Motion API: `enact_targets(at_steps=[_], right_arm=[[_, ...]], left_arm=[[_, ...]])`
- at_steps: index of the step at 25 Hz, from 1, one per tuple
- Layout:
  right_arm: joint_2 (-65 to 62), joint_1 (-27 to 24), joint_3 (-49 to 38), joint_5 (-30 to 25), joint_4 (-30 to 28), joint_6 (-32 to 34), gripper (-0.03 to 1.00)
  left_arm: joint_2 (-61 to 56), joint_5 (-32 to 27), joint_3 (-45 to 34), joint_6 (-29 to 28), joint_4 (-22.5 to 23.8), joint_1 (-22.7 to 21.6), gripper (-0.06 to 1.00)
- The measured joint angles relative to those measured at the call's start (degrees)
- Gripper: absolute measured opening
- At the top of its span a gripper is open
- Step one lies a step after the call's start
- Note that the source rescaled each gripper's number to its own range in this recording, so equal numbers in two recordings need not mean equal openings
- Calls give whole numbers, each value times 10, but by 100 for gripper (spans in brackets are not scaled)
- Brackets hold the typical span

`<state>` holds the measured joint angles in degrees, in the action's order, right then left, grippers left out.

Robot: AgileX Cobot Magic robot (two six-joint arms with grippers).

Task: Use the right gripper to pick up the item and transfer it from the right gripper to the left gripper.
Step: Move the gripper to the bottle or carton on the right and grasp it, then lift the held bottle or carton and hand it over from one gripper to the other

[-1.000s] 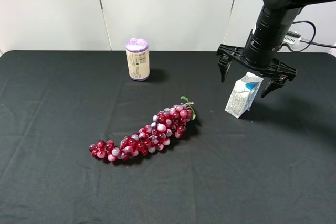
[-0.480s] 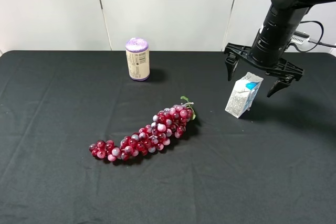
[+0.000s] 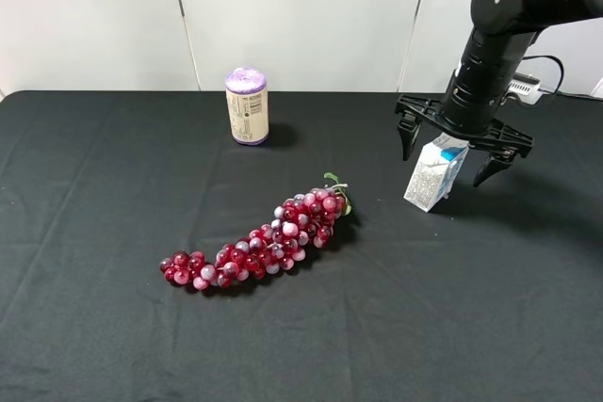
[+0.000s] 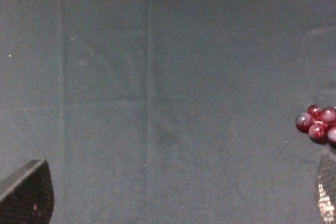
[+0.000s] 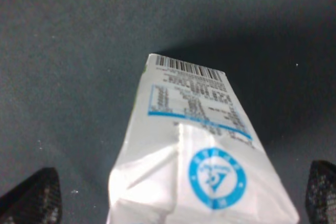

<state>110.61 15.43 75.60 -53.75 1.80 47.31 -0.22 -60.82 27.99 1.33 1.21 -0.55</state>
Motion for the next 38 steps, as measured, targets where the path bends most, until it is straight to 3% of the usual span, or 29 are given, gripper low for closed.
enact_targets(at_steps=[12,14,15,17,18,19,20,29,38], right_arm=[[3,0,0,15,2,0,100],[3,0,0,15,2,1,94],[3,0,0,15,2,3,82],[3,0,0,13,2,14,42],[3,0,0,10,2,20,13],[3,0,0,7,2,28,0],[3,0,0,4,2,33,5],[3,0,1,-2,2,45,3],[-29,0,28,-71,-7,17,3]], left_arm=[[0,0,0,0,0,0,100],[0,0,0,0,0,0,100],[0,0,0,0,0,0,100],[0,0,0,0,0,0,100],[0,0,0,0,0,0,100],[0,0,0,0,0,0,100],[0,0,0,0,0,0,100],[0,0,0,0,0,0,100],[0,0,0,0,0,0,100]])
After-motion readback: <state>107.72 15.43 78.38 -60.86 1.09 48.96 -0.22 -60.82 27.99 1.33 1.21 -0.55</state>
